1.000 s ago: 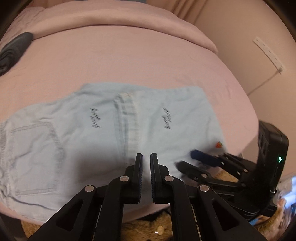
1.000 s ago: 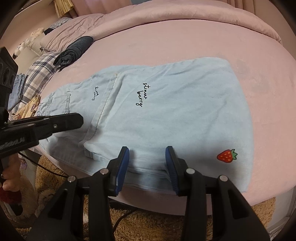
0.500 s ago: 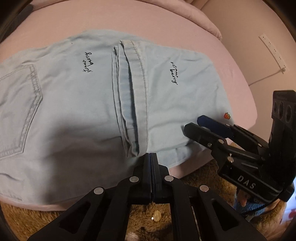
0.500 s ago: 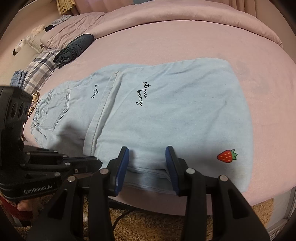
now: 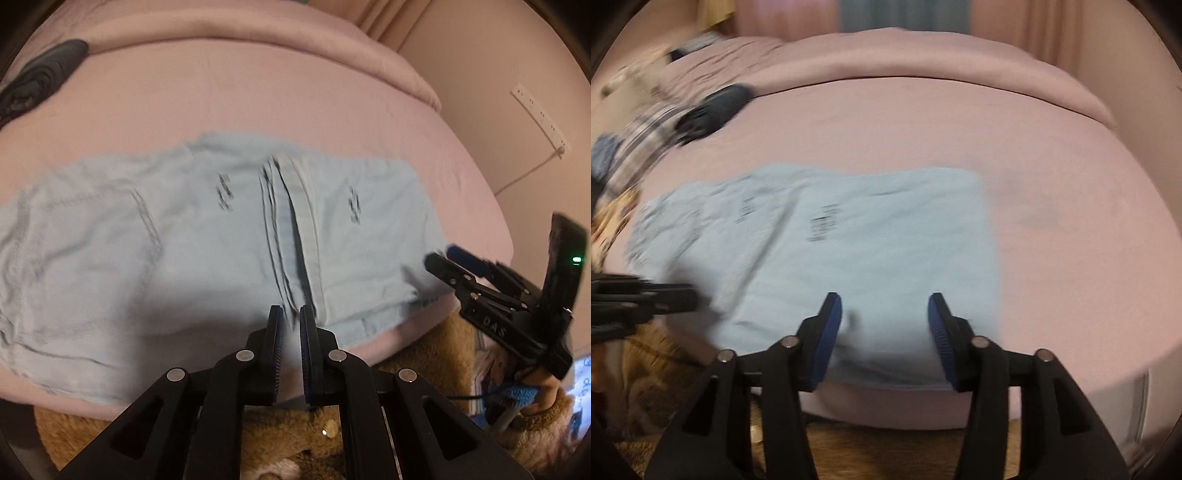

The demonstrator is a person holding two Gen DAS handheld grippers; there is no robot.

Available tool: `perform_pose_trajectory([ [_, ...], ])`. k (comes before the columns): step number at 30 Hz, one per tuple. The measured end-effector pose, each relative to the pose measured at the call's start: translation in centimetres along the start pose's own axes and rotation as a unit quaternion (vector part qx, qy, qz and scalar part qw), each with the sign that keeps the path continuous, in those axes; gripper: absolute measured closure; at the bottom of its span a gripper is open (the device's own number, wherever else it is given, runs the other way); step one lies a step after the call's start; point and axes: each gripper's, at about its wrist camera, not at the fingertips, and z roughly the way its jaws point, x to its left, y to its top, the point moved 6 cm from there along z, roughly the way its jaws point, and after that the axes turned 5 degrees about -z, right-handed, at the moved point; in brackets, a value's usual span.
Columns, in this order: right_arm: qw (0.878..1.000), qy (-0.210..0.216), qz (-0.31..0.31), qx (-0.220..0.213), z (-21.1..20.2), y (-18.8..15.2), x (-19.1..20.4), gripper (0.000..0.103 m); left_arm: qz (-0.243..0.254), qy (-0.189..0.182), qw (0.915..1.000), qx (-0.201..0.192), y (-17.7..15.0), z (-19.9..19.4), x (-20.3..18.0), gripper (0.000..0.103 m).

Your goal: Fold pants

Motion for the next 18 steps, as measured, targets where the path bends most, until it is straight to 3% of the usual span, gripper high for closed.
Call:
perform_pose_trajectory([
  [5,0.999,-0.007,0.042,0.033,1.1,-2.1,-2.9,0.051,0.013,-0.016,0.9997,-0.016,2.3,-0.1,-1.2,0.097],
  [11,0.998,0.000,0.060,0.038,1.5,-3.0,-3.3,0.046,0.058,-0.059,0.9964,-0.016,5.4,3.0,-6.6,0.097],
  [14,0.997,0.007,0.062,0.041,1.5,-3.1,-3.5,0.046,0.068,-0.008,0.9976,-0.003,6.0,6.1,-7.3,0.097],
  [17,0.997,0.012,0.069,0.043,1.7,-3.5,-3.5,0.045,0.059,0.051,0.9967,0.020,5.6,8.7,-4.7,0.097],
  [18,0.996,0.015,0.072,0.045,1.8,-3.6,-3.5,0.044,0.058,0.055,0.9966,0.017,5.5,9.0,-3.8,0.097],
])
